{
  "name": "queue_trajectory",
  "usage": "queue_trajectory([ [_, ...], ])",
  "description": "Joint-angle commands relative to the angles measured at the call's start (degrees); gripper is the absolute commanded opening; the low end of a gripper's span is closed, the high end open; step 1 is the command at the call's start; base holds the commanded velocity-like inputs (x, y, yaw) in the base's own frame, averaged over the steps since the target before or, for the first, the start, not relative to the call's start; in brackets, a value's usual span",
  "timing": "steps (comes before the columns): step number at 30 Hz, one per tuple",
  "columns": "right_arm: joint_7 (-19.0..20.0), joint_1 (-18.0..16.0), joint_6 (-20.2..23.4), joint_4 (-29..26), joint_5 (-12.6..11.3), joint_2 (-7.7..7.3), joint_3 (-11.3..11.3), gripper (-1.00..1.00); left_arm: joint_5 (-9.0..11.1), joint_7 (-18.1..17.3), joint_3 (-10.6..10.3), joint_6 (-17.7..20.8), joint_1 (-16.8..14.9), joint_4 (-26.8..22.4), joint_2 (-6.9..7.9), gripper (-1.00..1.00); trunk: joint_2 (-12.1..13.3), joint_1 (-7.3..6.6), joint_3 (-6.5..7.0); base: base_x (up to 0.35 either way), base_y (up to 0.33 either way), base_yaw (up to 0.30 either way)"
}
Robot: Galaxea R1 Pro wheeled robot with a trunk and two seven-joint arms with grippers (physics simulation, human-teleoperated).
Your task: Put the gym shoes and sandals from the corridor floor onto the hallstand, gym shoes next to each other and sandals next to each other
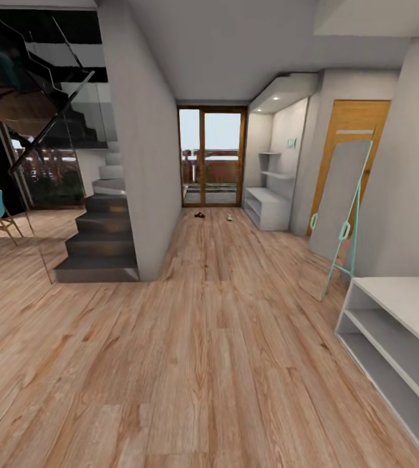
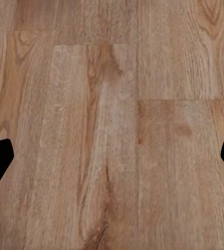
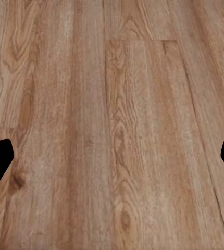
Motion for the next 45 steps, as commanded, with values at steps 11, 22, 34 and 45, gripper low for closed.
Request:
queue_trajectory([
  [11, -0.1, 0.0, -0.1, -0.1, -0.1, 0.01, -0.1, 1.0, -0.2, -0.2, 0.0, -0.2, 0.0, 0.0, -0.15, 1.0, 0.0, 0.03, -0.91, 0.279, 0.0, 0.0],
  [22, 0.0, 0.0, -0.2, -0.1, -0.1, 0.01, -0.1, 1.0, -0.1, -0.5, 0.0, -0.4, 0.0, 0.0, -0.17, 1.0, 0.0, 0.03, -1.57, 0.025, 0.0, 0.0],
  [34, 0.0, 0.0, -0.3, 0.1, 0.0, 0.01, -0.1, 1.0, -0.1, -0.6, 0.1, -0.3, 0.0, -0.2, 0.09, 1.0, -4.4, 2.45, -3.58, 0.0, 0.0, 0.0],
  [45, 0.0, -1.7, -0.1, -5.0, 0.2, -0.73, -0.1, 1.0, -1.7, -0.7, -0.4, 0.5, -4.5, -1.0, 2.44, 1.0, -8.8, 4.86, -5.56, 0.0, 0.0, 0.0],
])
